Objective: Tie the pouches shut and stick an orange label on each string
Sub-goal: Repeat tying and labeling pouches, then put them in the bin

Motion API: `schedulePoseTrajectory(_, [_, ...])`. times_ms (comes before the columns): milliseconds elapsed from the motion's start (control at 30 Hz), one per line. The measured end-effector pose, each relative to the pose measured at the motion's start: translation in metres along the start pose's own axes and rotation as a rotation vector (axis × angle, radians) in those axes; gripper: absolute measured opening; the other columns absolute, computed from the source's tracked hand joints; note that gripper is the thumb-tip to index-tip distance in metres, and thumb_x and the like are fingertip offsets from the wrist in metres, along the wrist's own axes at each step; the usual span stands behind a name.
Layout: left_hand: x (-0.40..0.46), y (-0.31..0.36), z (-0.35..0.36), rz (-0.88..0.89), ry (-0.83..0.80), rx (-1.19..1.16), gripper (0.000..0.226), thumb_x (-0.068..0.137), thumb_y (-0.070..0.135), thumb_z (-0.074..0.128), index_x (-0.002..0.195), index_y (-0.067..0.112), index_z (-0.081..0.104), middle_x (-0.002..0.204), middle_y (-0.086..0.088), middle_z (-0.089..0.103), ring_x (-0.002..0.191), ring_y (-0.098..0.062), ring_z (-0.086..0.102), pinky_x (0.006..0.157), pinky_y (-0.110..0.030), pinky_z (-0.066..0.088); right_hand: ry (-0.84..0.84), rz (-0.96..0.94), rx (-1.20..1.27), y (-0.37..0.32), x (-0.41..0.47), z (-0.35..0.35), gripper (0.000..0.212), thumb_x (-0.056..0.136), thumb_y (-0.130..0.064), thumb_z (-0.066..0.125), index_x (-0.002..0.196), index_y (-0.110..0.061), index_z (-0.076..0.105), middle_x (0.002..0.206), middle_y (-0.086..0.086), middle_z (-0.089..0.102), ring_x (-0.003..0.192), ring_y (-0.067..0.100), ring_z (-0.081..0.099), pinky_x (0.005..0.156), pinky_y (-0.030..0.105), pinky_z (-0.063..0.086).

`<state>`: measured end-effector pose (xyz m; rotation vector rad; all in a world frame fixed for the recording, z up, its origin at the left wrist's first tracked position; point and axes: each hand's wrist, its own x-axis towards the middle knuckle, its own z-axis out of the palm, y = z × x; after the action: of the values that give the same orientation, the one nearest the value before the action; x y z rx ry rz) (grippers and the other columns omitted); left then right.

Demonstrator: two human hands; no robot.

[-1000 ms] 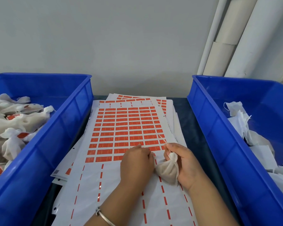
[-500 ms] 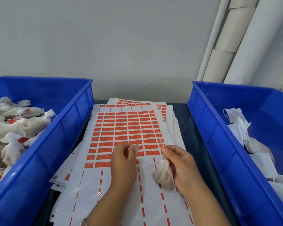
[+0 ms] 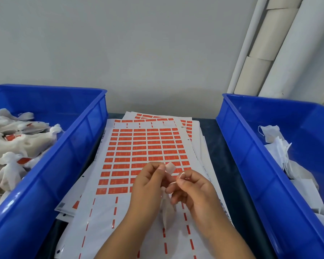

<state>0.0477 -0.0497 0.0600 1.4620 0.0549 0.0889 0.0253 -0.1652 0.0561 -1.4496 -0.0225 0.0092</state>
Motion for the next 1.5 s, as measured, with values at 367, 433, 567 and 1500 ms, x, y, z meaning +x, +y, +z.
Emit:
schedulePoseTrajectory(367, [-0.005,0.003,0.005,-0.196,-0.098,-0.029,0.043,0.097,0.028,0.045,0.063,0.043,0.068,0.059,0.009,0.063,0.050,0.000,0.059,0.049,-0.009,0.047,0.278,-0.120,-0.096,-0.005,0.000,0.000,0.021,0.082,-0.024,0.067,0.075,-0.042,0.072,0.079,-0.011,0.072,0.057,0.010,0.061,0.053,0.016,0.051])
schedulePoseTrajectory(433, [-0.006,0.003,0.005,-0.213,-0.079,-0.033,0.044,0.097,0.029,0.045,0.062,0.045,0.067,0.062,0.009,0.064,0.051,0.000,0.060,0.048,-0.009,0.047,0.291,-0.115,-0.088,-0.005,0.000,-0.001,0.021,0.083,-0.022,0.067,0.075,-0.041,0.072,0.078,-0.009,0.072,0.058,0.011,0.061,0.053,0.016,0.051])
schedulePoseTrajectory(567, [-0.006,0.004,0.006,-0.249,-0.023,-0.023,0.041,0.094,0.030,0.050,0.059,0.037,0.068,0.061,0.014,0.065,0.063,-0.011,0.063,0.048,-0.011,0.045,0.327,-0.125,-0.115,-0.002,0.001,-0.003,0.018,0.083,-0.021,0.068,0.076,-0.036,0.073,0.080,-0.008,0.072,0.064,0.012,0.062,0.057,0.017,0.051])
schedulePoseTrajectory(1500, [-0.008,0.001,0.004,0.035,-0.199,0.258,0.035,0.083,0.020,0.067,0.061,0.046,0.067,0.080,0.029,0.065,0.085,0.003,0.061,0.069,-0.010,0.048,0.371,0.038,0.085,0.007,0.010,-0.012,0.010,0.086,-0.016,0.067,0.082,-0.021,0.074,0.089,-0.002,0.075,0.086,0.018,0.072,0.076,0.032,0.058])
